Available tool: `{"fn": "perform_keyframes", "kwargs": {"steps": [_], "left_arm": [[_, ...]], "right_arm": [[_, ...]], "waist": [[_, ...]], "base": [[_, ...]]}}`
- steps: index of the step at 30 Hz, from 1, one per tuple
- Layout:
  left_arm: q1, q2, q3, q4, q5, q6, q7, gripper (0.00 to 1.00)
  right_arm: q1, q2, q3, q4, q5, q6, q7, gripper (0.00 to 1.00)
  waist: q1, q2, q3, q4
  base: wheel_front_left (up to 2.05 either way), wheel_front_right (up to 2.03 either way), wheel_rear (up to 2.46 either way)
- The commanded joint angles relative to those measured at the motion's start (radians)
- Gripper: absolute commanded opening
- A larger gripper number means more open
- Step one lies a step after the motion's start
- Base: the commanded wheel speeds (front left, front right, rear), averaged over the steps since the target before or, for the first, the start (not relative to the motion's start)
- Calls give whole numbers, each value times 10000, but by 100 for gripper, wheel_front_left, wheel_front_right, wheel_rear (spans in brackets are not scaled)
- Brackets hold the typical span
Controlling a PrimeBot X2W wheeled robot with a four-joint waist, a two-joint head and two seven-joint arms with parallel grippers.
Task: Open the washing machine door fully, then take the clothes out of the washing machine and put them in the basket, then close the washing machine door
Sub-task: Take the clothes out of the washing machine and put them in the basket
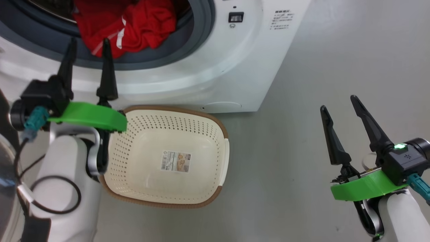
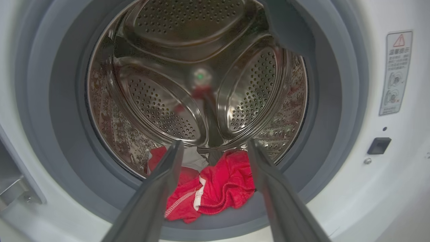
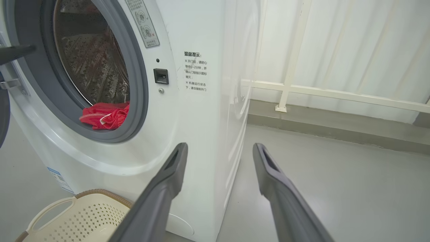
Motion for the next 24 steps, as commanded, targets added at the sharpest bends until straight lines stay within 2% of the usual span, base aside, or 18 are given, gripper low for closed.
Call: {"fn": "perform_keyframes", "kwargs": {"steps": [1, 10, 16, 24], "left_arm": [[-414, 288, 362, -38, 131, -35, -115, 100], [-1656, 410, 290, 882, 885, 3, -115, 100], [-2693, 740, -77, 2087, 1651, 377, -116, 100], [-4108, 1293, -342, 4052, 2149, 732, 134, 100]], "right_arm": [[-242, -78, 277, -308, 53, 48, -65, 100], [-566, -3, 413, -424, 60, 48, -65, 100], [-741, 55, 486, -453, 60, 48, -65, 100], [-978, 97, 687, -369, 112, 48, -65, 100]], "waist": [[0, 0, 429, -175], [0, 0, 1070, -394], [0, 0, 1516, -561], [0, 0, 1936, -801]], "base": [[0, 0, 0], [0, 0, 0], [0, 0, 0], [0, 0, 0]]}}
